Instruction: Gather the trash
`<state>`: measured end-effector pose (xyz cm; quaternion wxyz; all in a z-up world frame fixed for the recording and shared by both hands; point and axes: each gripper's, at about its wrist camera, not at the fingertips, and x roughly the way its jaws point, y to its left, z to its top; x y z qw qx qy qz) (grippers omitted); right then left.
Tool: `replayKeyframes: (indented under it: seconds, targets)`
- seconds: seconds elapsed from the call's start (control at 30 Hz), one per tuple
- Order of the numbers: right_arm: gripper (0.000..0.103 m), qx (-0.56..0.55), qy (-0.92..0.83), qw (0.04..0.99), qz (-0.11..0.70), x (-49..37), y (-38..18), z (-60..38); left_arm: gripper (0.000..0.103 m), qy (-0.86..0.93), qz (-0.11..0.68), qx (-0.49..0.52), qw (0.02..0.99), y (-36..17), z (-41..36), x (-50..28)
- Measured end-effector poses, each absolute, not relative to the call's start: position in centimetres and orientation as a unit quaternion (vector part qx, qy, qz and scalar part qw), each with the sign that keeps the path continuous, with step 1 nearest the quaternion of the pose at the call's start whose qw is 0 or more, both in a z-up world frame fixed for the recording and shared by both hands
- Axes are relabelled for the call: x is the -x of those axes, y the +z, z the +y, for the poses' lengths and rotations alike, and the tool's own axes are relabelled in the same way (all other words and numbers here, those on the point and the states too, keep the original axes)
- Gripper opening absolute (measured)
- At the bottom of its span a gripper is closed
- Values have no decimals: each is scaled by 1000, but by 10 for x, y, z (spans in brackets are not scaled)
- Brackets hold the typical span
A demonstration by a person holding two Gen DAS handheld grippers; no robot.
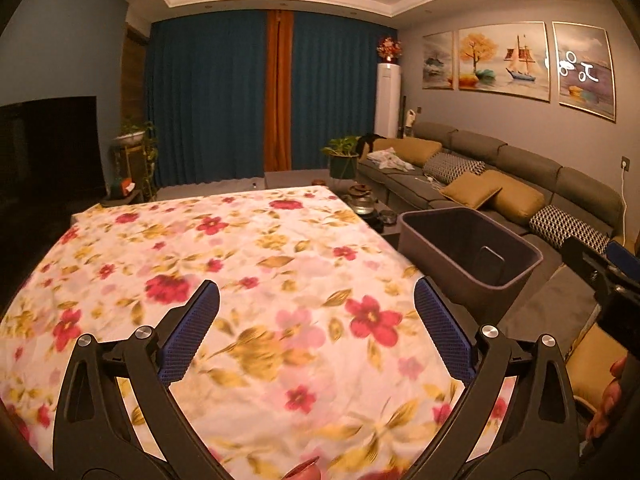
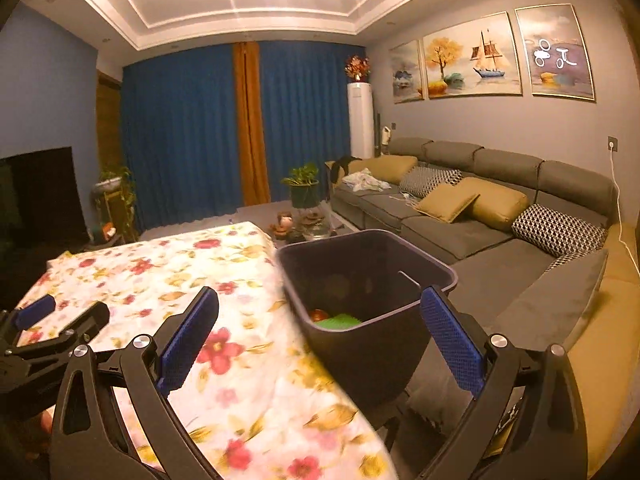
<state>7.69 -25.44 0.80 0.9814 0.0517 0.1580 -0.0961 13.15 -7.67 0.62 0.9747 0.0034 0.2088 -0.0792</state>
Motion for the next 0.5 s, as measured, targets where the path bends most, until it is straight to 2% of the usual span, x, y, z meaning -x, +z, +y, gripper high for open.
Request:
replayKeyframes:
  seconds: [0.5]
  targets:
    - [97,-40,-65,986,148,-26,5,-220,97,-59,194,6,979,7,-36,-72]
